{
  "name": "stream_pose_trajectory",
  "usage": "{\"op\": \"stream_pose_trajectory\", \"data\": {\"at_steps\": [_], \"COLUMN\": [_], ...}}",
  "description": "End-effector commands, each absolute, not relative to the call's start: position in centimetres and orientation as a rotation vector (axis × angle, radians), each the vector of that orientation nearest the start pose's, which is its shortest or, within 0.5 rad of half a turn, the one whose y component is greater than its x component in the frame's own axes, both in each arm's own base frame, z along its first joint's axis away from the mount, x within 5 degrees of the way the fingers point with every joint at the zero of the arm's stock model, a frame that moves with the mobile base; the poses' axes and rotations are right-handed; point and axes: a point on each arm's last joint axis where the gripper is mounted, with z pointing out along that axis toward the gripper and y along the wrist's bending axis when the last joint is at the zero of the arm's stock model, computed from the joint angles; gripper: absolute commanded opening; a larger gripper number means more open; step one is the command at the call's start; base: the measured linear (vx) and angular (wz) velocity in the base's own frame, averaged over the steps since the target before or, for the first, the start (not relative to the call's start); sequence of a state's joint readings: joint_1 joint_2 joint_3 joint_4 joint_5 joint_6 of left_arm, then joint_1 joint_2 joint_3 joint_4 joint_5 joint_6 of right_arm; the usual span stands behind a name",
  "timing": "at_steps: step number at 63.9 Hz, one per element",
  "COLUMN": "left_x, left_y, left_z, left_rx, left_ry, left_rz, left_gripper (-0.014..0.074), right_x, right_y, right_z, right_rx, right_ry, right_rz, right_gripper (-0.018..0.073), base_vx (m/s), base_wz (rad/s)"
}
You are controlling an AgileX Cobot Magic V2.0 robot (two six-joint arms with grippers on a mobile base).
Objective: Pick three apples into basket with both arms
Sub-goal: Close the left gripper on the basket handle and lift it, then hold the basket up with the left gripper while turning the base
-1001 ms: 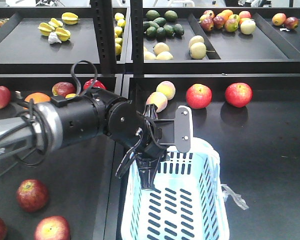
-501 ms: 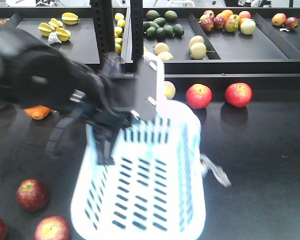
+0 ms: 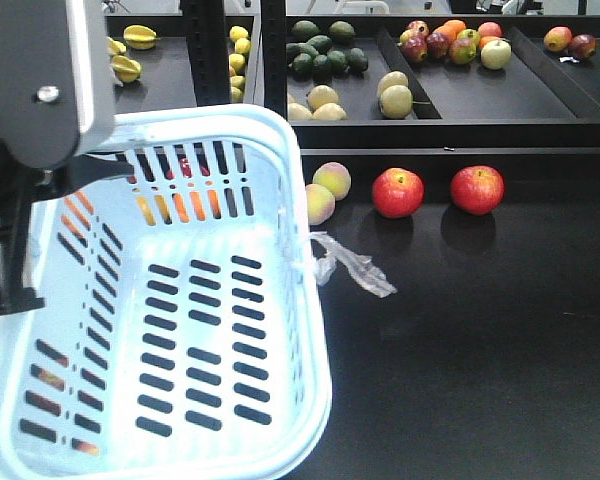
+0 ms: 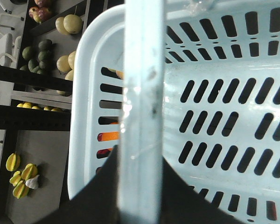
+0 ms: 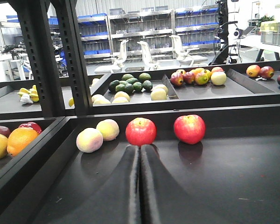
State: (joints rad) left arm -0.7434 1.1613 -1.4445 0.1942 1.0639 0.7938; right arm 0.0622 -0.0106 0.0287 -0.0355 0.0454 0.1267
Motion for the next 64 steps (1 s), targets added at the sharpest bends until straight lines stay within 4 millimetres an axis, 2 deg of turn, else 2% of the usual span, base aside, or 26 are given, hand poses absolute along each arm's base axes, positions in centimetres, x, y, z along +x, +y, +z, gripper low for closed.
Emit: {"op": "stream_pose_trajectory", "data": {"at_steps": [1, 64], "left_x": [16.37, 16.30], "left_y": [-13.02, -12.96], "left_z": [47.18, 47.23], "left_rx": [1.487, 1.486], "left_ry": [1.536, 1.536], "left_rz": [0.262, 0.262], "left_gripper": [-0.0008, -0.0008], "right_x": [5.64, 5.64], "right_y": [0.35, 0.35], "right_z": [20.21, 20.22], "right_rx": [0.014, 0.014], "right_ry": [1.482, 1.481], "right_rz": [0.114, 0.114], "right_gripper": [-0.0009, -0.0009], "base_vx": [0.00, 0.00], "base_wz": [0.00, 0.00]}}
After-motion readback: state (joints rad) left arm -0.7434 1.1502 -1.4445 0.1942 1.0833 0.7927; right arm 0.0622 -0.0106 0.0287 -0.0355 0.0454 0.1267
